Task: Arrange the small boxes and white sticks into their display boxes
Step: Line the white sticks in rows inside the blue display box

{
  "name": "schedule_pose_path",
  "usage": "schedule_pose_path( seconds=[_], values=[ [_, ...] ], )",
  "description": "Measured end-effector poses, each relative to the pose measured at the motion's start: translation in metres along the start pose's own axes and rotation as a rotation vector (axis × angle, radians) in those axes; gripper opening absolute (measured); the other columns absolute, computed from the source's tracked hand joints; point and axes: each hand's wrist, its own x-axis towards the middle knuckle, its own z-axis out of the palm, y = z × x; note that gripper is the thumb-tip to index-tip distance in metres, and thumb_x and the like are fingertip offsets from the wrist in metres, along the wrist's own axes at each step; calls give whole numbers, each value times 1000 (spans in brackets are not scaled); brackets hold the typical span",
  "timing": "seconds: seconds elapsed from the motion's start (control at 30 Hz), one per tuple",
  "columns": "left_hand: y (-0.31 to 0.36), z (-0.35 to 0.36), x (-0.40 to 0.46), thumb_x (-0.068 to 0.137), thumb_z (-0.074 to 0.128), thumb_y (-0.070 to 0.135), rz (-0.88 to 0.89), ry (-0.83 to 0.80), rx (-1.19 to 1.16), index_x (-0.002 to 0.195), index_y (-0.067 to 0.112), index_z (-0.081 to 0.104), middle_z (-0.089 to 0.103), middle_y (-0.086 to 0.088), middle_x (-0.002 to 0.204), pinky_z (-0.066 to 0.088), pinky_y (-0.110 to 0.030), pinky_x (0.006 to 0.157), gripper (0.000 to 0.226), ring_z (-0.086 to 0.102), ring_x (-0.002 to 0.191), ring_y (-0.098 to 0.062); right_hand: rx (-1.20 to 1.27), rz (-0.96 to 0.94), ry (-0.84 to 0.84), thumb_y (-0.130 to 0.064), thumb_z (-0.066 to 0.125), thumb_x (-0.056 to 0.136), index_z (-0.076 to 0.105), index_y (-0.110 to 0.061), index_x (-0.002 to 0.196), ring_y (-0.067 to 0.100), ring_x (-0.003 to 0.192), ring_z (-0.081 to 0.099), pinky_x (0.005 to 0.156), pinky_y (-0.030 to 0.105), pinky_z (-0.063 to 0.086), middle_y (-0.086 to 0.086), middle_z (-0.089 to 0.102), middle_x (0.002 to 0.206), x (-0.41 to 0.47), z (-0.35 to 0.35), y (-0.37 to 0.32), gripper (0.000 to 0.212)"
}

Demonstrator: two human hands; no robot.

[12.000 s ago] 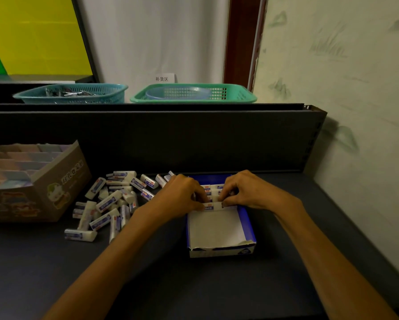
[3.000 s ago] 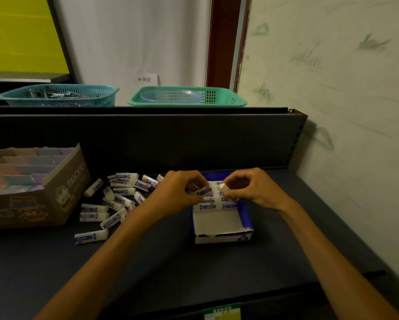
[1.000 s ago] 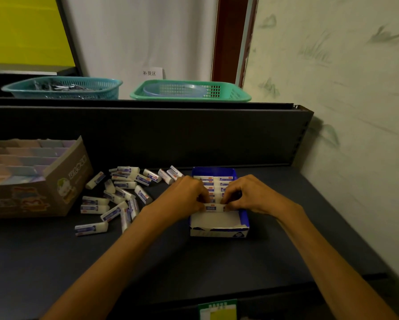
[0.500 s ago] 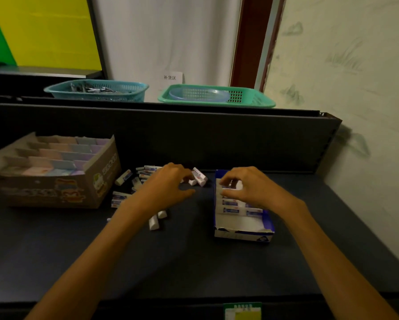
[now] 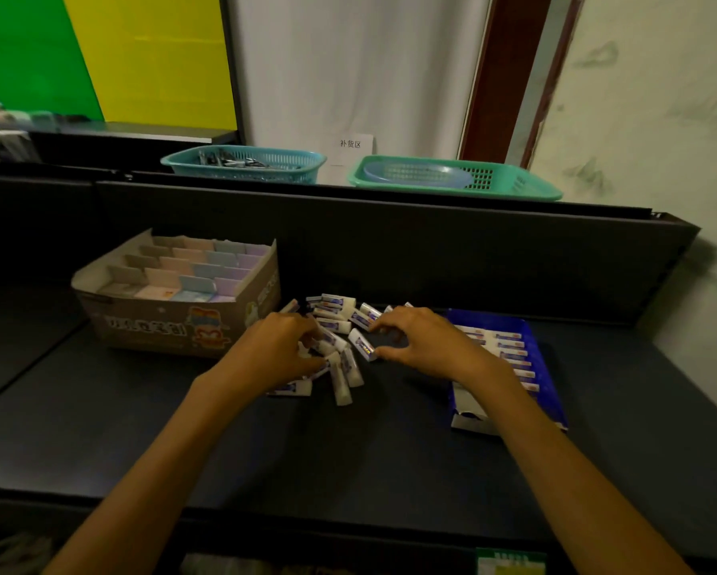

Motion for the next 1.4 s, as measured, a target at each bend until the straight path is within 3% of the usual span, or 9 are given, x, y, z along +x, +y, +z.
schedule_pose_path(
  seconds=[0.17, 0.27, 0.43, 0.57, 0.83, 1.03, 1.17, 1.27, 1.4],
  values=[
    [-2, 6, -2, 85, 62, 41, 16, -31, -13, 113, 26, 61, 57, 6, 109, 48, -18, 71, 31, 54, 83, -4, -35, 10, -53, -38, 61, 89, 52, -33, 128, 12, 109, 52, 90, 32, 48, -3, 52, 126, 6, 13, -6, 40],
    [1, 8, 0, 88, 61, 37, 22, -48, 6, 113, 24, 63, 56, 3, 113, 50, -21, 74, 29, 55, 86, -8, -48, 8, -74, -35, 60, 90, 55, -29, 126, 11, 107, 51, 90, 30, 46, -3, 53, 125, 5, 16, -9, 36],
    [6, 14, 2, 89, 60, 29, 26, -58, 3, 113, 23, 62, 58, 1, 115, 48, -22, 79, 25, 55, 89, -9, -74, 32, -55, -31, 62, 89, 60, -28, 107, 8, 103, 51, 84, 25, 45, -3, 55, 122, 3, 16, -8, 18],
    [7, 17, 2, 89, 60, 27, 25, -73, -17, 112, 26, 61, 61, 3, 109, 46, -20, 77, 23, 56, 89, -7, -86, 81, -5, -30, 62, 89, 51, -30, 95, 10, 99, 53, 81, 24, 46, -3, 56, 113, 2, 18, -8, 13],
    [8, 13, 2, 87, 64, 23, 45, -2, -124, 118, 24, 60, 60, 2, 118, 46, -22, 89, 32, 56, 104, -10, -58, 143, 35, -25, 63, 89, 50, -22, 121, 17, 112, 54, 92, 33, 49, 3, 53, 126, 1, 20, -9, 34],
    [13, 5, 3, 85, 67, 23, 147, 113, -151, 118, 21, 61, 54, 3, 118, 34, -10, 75, 34, 45, 93, -1, 35, 144, 72, -23, 65, 88, 55, -22, 127, 11, 112, 53, 96, 29, 47, 0, 55, 128, -12, 1, 1, 40],
    [22, 7, 7, 78, 73, 17, 163, 164, -276, 103, 22, 65, 55, 12, 96, 39, -10, 70, 27, 49, 79, 3, 150, 123, 128, -19, 67, 86, 60, -20, 121, 1, 99, 52, 82, 15, 45, -1, 57, 119, -31, -14, 11, 35],
    [32, 8, 12, 72, 78, 17, 225, 197, -363, 97, 30, 56, 53, 18, 86, 49, -18, 74, 35, 55, 76, 2, 189, 127, 160, -18, 69, 85, 61, -20, 118, -1, 94, 53, 74, 10, 44, -5, 59, 114, -44, -23, 20, 34],
    [49, 6, 13, 70, 79, 19, 180, 197, -492, 93, 24, 52, 58, 14, 84, 46, -10, 63, 36, 58, 77, 5, 214, 145, 193, -18, 69, 84, 63, -20, 116, -4, 86, 55, 69, 7, 45, -13, 57, 104, -62, -34, 30, 33]
  ],
)
